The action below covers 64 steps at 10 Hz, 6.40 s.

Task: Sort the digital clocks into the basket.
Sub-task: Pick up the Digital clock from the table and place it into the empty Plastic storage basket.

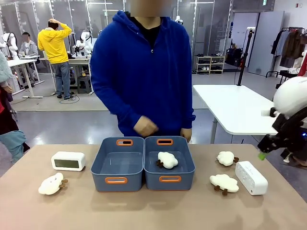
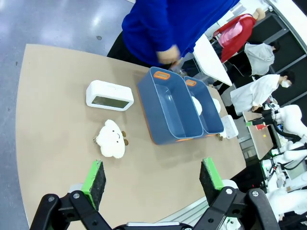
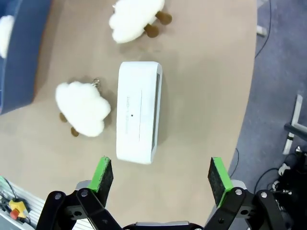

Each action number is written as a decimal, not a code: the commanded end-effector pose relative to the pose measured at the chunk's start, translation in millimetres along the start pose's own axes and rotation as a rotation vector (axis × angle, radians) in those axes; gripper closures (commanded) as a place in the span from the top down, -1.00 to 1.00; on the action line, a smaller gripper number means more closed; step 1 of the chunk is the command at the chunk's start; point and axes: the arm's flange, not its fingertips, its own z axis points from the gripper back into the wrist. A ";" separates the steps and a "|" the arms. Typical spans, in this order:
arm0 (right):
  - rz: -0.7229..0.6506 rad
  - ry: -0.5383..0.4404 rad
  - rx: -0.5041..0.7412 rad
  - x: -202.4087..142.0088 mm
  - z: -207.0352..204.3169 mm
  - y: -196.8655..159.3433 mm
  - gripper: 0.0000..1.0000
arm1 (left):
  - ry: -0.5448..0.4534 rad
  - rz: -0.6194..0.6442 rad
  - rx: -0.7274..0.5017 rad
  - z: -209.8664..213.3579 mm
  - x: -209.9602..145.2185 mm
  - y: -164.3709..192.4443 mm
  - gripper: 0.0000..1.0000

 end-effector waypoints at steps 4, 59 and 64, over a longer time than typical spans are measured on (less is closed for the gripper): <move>-0.068 -0.005 -0.043 6.9 -54.8 15.8 1.00 | 0.007 -0.001 -0.005 0.2 -0.1 -0.4 1.00; 0.890 -0.491 0.477 10.8 125.2 344.9 -0.92 | 0.007 -0.001 -0.005 0.2 -0.1 -0.4 1.00; 0.959 -0.431 0.506 68.7 17.9 431.2 -0.92 | 0.007 -0.001 -0.005 0.2 -0.1 -0.4 1.00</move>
